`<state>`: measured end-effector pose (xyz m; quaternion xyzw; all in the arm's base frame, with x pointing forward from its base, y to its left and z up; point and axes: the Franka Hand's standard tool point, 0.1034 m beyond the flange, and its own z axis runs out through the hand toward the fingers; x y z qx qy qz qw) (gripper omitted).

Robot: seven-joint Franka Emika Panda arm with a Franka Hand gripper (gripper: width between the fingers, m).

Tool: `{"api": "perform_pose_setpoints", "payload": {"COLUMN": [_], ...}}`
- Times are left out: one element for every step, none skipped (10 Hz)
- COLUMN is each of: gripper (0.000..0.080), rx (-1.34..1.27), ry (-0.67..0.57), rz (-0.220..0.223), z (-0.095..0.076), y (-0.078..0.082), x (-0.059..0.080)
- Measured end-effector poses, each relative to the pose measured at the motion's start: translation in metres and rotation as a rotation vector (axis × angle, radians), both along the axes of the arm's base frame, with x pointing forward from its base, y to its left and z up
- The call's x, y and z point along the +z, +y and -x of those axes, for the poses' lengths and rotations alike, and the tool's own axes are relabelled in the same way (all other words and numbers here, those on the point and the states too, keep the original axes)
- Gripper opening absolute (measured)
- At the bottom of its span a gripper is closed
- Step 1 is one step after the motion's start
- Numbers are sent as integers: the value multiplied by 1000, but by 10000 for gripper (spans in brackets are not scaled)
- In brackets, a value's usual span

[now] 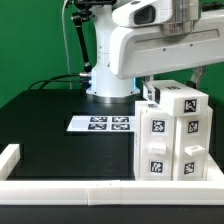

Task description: Assemble cabinet

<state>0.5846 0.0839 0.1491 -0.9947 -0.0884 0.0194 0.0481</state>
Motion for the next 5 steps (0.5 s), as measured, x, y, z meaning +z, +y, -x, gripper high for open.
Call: {"api": "perform_pose_setpoints", "payload": {"gripper": [556, 556, 556, 556, 556], "rx": [-106, -208, -312, -418, -513], "ry": [4, 12, 22, 32, 41], "rz": [3, 7, 11, 16, 17], "z": [0, 1, 2, 1, 1], "y": [0, 0, 1, 0, 1], "x": [0, 1, 1, 1, 1]}}
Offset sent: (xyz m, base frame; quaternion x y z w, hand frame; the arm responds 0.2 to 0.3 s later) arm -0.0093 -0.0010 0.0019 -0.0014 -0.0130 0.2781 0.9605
